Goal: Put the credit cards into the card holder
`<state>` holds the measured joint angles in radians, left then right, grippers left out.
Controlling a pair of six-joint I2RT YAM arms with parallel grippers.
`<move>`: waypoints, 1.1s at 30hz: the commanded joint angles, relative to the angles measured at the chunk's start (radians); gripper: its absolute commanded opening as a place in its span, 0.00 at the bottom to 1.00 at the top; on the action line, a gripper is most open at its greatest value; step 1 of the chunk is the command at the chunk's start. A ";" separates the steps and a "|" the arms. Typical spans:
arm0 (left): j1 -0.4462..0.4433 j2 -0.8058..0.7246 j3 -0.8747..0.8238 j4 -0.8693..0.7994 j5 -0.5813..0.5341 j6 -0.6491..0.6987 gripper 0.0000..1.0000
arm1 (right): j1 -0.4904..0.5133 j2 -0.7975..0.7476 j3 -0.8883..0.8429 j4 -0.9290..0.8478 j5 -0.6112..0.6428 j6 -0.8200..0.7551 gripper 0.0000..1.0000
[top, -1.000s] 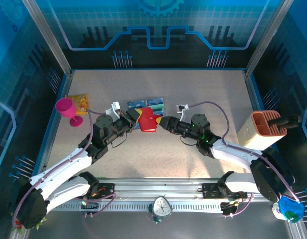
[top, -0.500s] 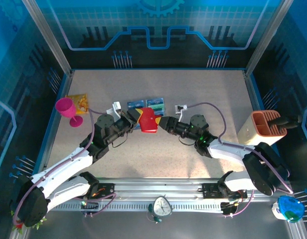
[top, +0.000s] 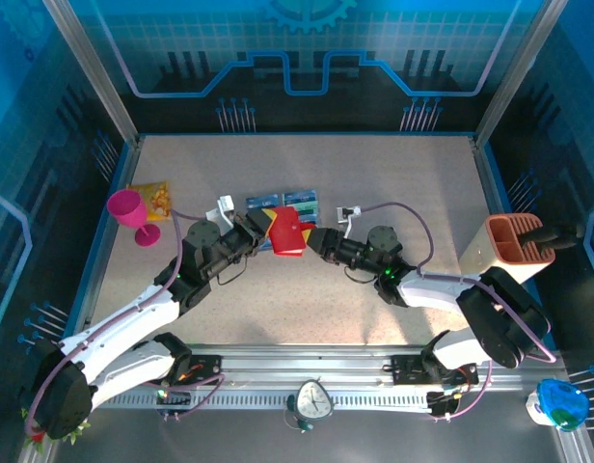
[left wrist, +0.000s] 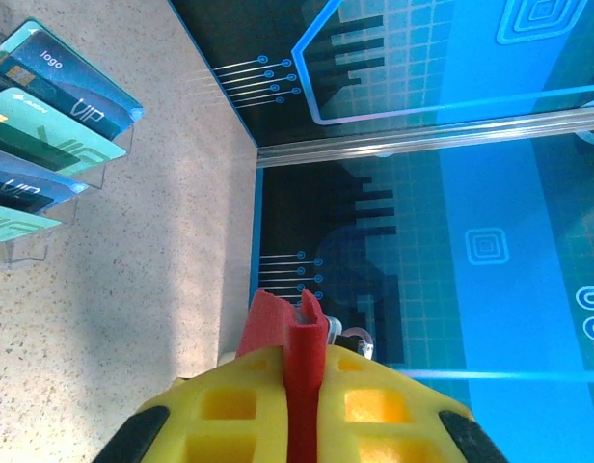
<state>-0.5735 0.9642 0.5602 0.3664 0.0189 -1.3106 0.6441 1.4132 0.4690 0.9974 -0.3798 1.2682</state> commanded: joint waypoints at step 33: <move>-0.022 0.015 0.027 0.059 -0.005 -0.001 0.00 | -0.006 -0.041 -0.002 0.039 -0.054 0.017 0.46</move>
<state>-0.5823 0.9764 0.5602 0.3729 0.0185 -1.3106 0.6235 1.3602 0.4339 0.9890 -0.4145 1.2835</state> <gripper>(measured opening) 0.099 0.447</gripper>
